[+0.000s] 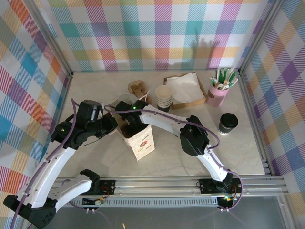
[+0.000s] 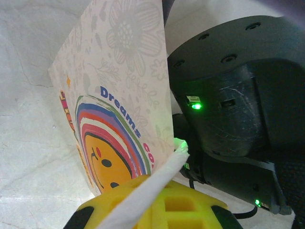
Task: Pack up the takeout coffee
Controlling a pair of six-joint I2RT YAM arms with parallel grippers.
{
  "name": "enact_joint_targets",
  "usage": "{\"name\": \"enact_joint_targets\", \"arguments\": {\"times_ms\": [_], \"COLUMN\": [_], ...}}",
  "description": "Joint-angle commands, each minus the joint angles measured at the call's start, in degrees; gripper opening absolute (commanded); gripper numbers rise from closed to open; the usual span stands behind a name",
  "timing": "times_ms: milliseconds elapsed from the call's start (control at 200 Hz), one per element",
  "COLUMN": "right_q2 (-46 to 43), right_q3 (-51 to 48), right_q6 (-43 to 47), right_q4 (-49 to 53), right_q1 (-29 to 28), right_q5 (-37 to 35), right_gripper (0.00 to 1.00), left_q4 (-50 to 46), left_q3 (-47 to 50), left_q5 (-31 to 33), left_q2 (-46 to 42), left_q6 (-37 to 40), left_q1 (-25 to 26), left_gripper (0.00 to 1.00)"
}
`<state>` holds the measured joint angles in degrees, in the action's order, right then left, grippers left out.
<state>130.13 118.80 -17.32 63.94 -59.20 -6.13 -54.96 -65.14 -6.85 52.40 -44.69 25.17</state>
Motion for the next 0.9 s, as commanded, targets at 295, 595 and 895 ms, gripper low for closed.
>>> {"name": "enact_joint_targets", "arguments": {"times_ms": [295,595,895], "right_q2": [0.26,0.07,-0.57], "right_q3": [-5.7,-6.01,-5.63], "right_q6": [-0.96,-0.75,-0.52], "right_q4": [-4.03,-4.63,-4.64], "right_q1": [0.58,0.67,0.75], "right_q5": [1.82,1.01,0.85], "right_gripper": [0.33,0.34,0.38], "left_q4": [-4.47,-5.92,-6.61], "left_q3": [-3.89,-4.8,-5.98], "left_q5": [-0.52,0.15,1.14], "left_q2": [0.37,0.07,-0.85], "left_q6": [0.7,0.4,0.28], "left_q1": [-0.65,-0.72,-0.82], "left_gripper": [0.0,0.0,0.0]}}
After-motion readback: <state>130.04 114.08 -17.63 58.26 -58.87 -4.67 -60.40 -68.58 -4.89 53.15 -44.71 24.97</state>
